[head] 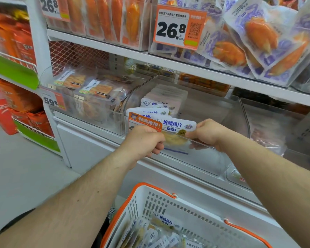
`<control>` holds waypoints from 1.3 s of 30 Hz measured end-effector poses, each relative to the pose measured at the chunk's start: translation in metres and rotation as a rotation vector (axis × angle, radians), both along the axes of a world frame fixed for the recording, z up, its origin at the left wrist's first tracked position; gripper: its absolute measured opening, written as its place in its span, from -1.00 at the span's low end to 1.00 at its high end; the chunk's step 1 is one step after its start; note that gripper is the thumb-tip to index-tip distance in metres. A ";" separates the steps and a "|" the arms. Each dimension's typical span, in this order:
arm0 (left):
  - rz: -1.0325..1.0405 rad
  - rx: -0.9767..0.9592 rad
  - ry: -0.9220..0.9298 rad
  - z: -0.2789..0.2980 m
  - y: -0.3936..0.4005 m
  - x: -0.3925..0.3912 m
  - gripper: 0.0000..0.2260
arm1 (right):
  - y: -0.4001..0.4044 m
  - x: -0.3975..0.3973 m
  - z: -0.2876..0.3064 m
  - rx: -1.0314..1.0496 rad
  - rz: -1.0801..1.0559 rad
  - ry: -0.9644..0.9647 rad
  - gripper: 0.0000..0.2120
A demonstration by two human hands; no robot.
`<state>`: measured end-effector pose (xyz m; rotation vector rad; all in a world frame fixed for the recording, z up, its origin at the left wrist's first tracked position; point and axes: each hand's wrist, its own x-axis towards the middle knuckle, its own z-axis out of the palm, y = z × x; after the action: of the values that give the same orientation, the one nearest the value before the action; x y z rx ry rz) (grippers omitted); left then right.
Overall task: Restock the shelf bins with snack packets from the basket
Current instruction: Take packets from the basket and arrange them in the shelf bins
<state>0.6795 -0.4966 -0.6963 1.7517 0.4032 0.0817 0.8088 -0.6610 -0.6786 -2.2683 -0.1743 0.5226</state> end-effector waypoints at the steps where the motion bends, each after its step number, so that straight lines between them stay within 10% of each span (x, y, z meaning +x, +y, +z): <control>1: -0.001 0.004 -0.001 0.000 -0.001 0.001 -0.87 | 0.004 0.001 -0.002 0.016 0.003 0.013 -0.82; 30: -0.031 0.049 0.027 -0.008 -0.004 0.005 -0.88 | 0.058 -0.008 0.001 -0.056 0.245 0.055 -0.80; 39: -0.160 0.155 0.059 -0.021 -0.018 0.005 -0.90 | 0.014 -0.051 0.001 -0.051 -0.012 -0.851 -0.87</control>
<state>0.6843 -0.5145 -0.7177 1.9371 0.3049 -0.0549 0.7582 -0.6474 -0.6777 -2.4018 -0.5666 -0.4805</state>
